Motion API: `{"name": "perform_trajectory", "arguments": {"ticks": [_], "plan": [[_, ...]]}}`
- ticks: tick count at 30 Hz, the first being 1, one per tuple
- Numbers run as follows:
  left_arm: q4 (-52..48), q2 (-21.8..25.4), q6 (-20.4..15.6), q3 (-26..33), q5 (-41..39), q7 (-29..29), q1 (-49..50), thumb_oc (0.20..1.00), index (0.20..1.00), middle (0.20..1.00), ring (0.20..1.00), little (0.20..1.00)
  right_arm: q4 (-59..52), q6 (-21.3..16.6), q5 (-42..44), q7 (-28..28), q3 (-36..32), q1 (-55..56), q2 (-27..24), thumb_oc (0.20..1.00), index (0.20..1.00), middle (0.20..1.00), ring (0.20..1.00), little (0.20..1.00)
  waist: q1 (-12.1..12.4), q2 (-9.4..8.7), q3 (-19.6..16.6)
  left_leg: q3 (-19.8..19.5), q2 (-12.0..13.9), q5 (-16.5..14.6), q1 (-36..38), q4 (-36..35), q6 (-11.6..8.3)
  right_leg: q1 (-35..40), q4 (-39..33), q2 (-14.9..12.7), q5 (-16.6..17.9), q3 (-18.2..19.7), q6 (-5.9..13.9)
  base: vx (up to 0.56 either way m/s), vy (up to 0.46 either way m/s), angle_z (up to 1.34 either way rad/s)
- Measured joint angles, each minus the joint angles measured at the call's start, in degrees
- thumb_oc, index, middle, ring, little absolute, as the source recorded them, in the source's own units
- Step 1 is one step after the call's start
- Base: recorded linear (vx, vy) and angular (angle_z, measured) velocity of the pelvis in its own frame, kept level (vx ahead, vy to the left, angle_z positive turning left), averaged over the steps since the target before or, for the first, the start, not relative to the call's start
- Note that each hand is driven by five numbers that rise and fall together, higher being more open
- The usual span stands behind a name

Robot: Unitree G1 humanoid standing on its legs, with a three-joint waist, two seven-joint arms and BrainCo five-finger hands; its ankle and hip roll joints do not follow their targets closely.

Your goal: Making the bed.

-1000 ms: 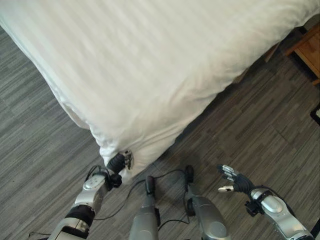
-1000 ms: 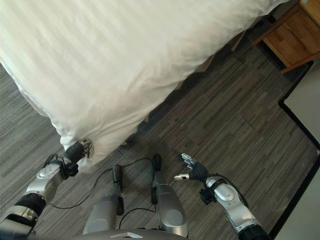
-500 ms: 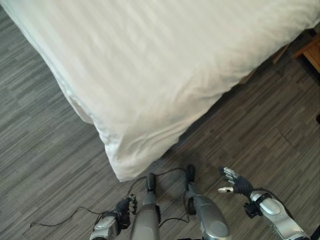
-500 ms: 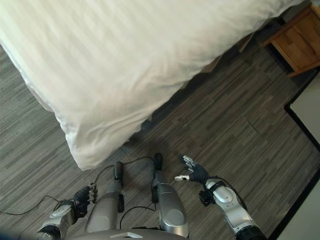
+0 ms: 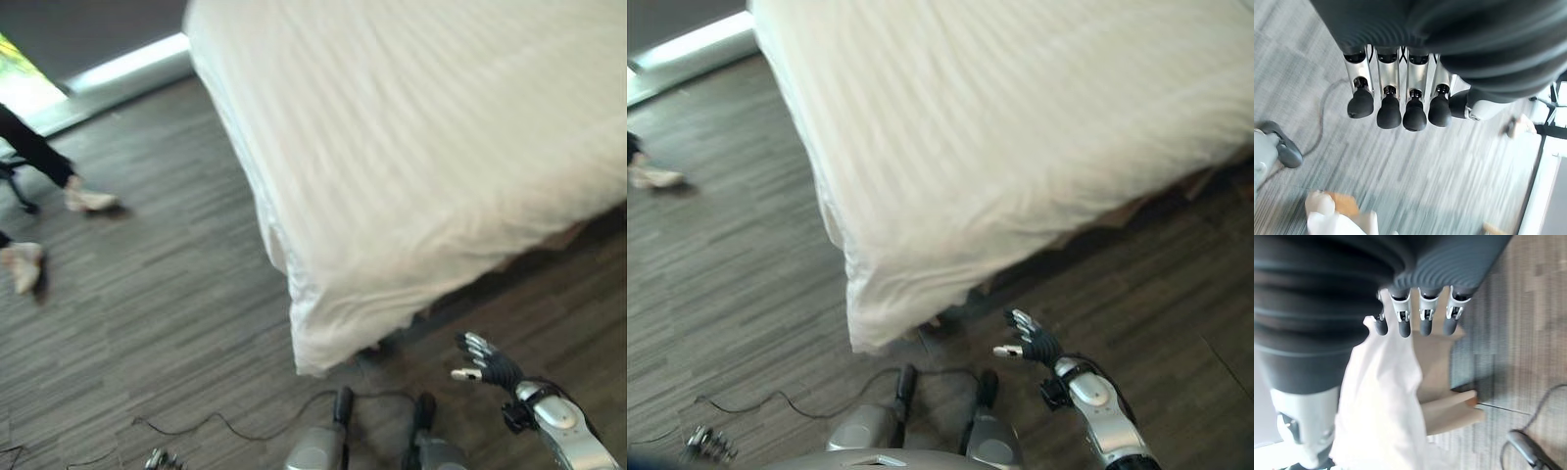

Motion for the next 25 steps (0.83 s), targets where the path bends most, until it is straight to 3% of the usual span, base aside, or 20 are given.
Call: {"name": "perform_trajectory", "arguments": {"ticks": [3, 5, 6, 9, 10, 14, 19, 25], "plan": [[-3.62, 0.0, -3.23, -2.5, 5.06, 6.7, -0.7, 1.0, 1.0, 1.0, 1.0, 1.0, 0.14, 0.01, -0.01, -0.08, 0.11, -0.2, 0.63, 1.0, 1.0, 1.0, 1.0, 1.0, 0.68, -1.16, -2.47, -0.14, 0.1, -0.01, 1.39, 0.0, -0.01, 1.31, 0.02, 0.07, -0.16, -0.19, 0.02, 0.05, -0.008, 0.03], [-14.12, -0.31, -5.85, -6.11, 7.21, 10.37, -1.31, 1.0, 1.0, 1.0, 1.0, 1.0, 0.34, 0.0, -0.03, -0.15, 0.77, 0.33, 2.16, 1.0, 1.0, 1.0, 1.0, 1.0, 0.79, -2.84, -6.03, 0.13, 0.28, -0.38, 1.31, -0.01, -0.06, 1.06, 0.04, 0.13, -0.64, 0.24, 0.02, 0.02, -0.02, -0.15], [-30.5, -3.5, -6.41, -10.94, 8.71, 16.11, -1.33, 1.0, 1.0, 1.0, 1.0, 1.0, -0.59, 0.14, -0.01, -1.29, 0.26, 1.82, 4.14, 1.0, 1.0, 1.0, 1.0, 1.0, 0.46, -3.98, -6.99, 1.19, 0.19, -0.36, 3.18, 0.01, -0.04, 2.2, 0.05, 0.12, -0.61, 1.12, 0.0, 0.02, -0.039, -0.24], [-51.71, -7.1, -7.19, -21.93, 8.81, 17.67, -3.92, 1.0, 1.0, 1.0, 1.0, 1.0, -3.69, 0.14, 0.07, -1.71, 0.27, 2.91, 6.28, 1.0, 1.0, 1.0, 1.0, 1.0, -1.3, -4.7, -8.85, 2.63, 0.13, -0.9, 4.37, -0.01, 0.43, 2.45, 0.13, -0.03, -0.48, 3.0, -0.27, 0.01, -0.047, -0.37], [-58.41, -8.75, -9.34, -26.21, 9.04, 16.84, -5.74, 1.0, 1.0, 1.0, 1.0, 1.0, -5.61, -0.25, 0.17, -2.79, -0.05, 3.21, 6.99, 1.0, 1.0, 1.0, 1.0, 1.0, -2.91, -4.48, -9.86, 3.69, 0.18, -1.18, 4.39, -0.35, 0.7, 2.23, 0.85, -0.02, -0.33, 4.4, -0.21, 0.01, -0.051, -0.47], [-52.26, -10.43, -10.78, -24.53, 8.04, 19.75, -9.49, 1.0, 1.0, 1.0, 1.0, 1.0, -7.28, -0.41, 1.01, -7.23, -3.39, 5.87, 6.91, 1.0, 1.0, 1.0, 1.0, 1.0, -6.85, -3.62, -11.23, 6.2, 0.91, -1.75, 5.39, -0.35, 0.62, 1.82, 0.89, 0.76, -0.31, 6.94, -0.22, 0.02, -0.05, -0.4], [-51.18, -11.42, -10.66, -26.49, 8.25, 22.45, -2.95, 1.0, 1.0, 1.0, 1.0, 1.0, -7.29, -0.81, 3.2, -10.01, -3.62, 7.36, 6.92, 1.0, 1.0, 1.0, 1.0, 1.0, -6.58, -3.02, -11.26, 7.06, 1.72, -1.39, 5.76, -0.05, 0.81, 1.69, -0.01, 1.86, 0.5, 7.69, -0.78, 0.01, -0.025, -0.08], [-50.58, -9.25, -10.62, -32.11, 13.1, 22.78, -2.29, 1.0, 1.0, 1.0, 1.0, 1.0, -8.32, -2.51, 5.19, -11.6, -1.91, 6.64, 7.18, 1.0, 1.0, 1.0, 1.0, 1.0, -5.42, -2.03, -10.9, 7.66, 2.01, -1.59, 6.67, -0.35, 0.92, 2.36, -0.07, 2.16, 0.51, 8.38, -0.83, 0.0, -0.015, -0.06]]}}
